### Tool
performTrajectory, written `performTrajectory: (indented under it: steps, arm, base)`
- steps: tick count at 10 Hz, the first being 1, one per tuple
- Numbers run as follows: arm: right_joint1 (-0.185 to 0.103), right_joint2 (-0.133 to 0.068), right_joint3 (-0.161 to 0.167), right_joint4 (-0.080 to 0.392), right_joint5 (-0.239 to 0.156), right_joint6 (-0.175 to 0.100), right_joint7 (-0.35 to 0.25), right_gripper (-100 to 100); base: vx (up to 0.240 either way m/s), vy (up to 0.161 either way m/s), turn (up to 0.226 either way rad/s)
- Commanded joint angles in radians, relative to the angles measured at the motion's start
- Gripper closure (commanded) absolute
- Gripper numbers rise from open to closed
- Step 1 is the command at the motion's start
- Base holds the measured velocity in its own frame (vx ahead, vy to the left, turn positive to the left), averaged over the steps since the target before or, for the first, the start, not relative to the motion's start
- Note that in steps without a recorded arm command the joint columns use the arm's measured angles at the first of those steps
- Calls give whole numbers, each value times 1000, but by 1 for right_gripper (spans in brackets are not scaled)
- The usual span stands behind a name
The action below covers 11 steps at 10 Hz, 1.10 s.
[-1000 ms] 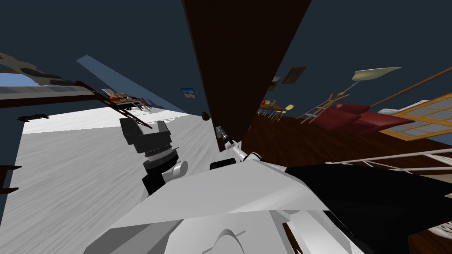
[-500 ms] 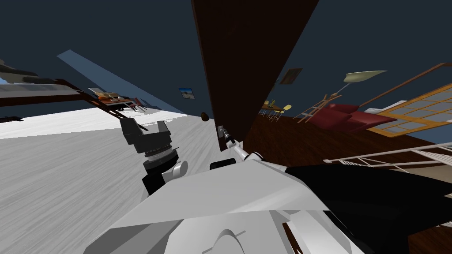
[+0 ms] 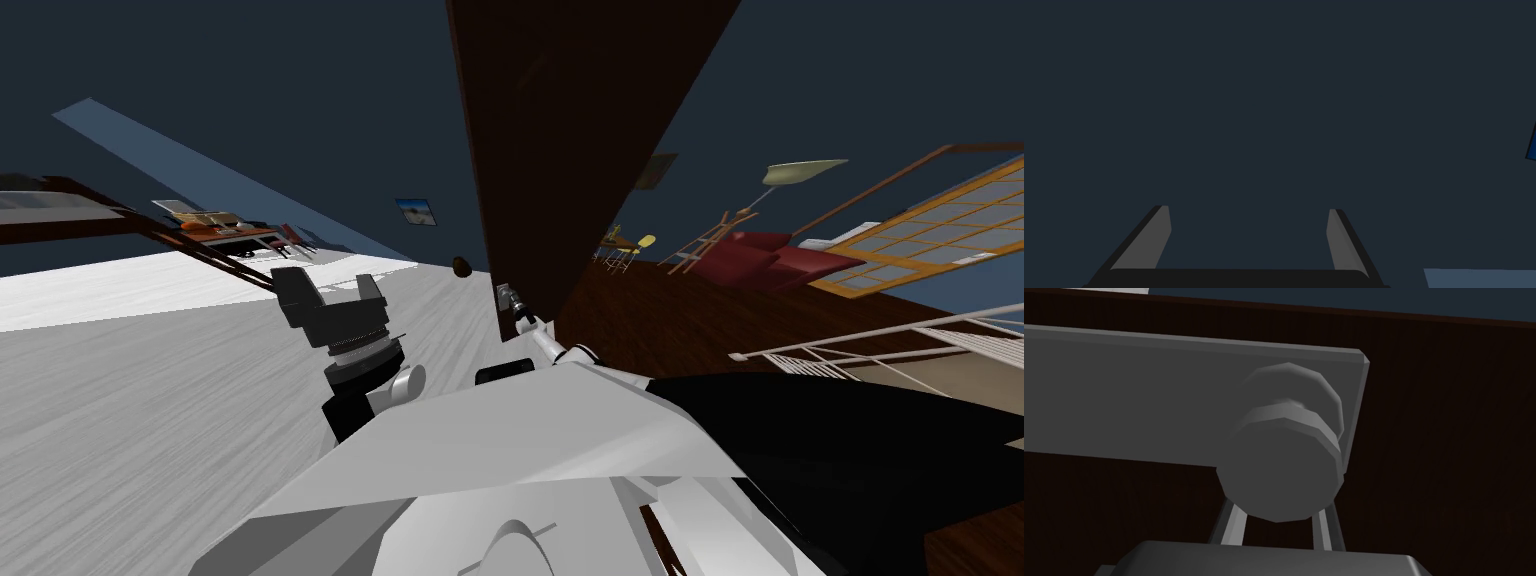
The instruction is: Push the door open
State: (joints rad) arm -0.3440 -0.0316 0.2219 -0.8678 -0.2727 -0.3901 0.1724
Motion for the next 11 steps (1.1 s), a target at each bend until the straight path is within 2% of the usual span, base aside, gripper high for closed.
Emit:
performTrajectory:
  steps: [1,3,4,5,6,7,11]
  arm:
    - [-1,9,-19,-4,-6,1,7,100]
    - [-2,27,-39,-4,-12,1,12,100]
    - [1,10,-40,-3,-11,0,10,100]
    - [0,-4,-58,-3,-17,-3,15,100]
    - [0,-9,-67,-3,-20,-3,18,100]
    - [1,-16,-55,-3,-19,-1,13,-100]
    - [4,-13,-42,-10,-19,2,10,-100]
  base:
    - [126,186,-103]
    - [129,169,-97]
    - [62,46,-54]
    - [100,60,-77]
    - [151,156,-70]
    - [-38,69,-60]
    - [-207,-55,13]
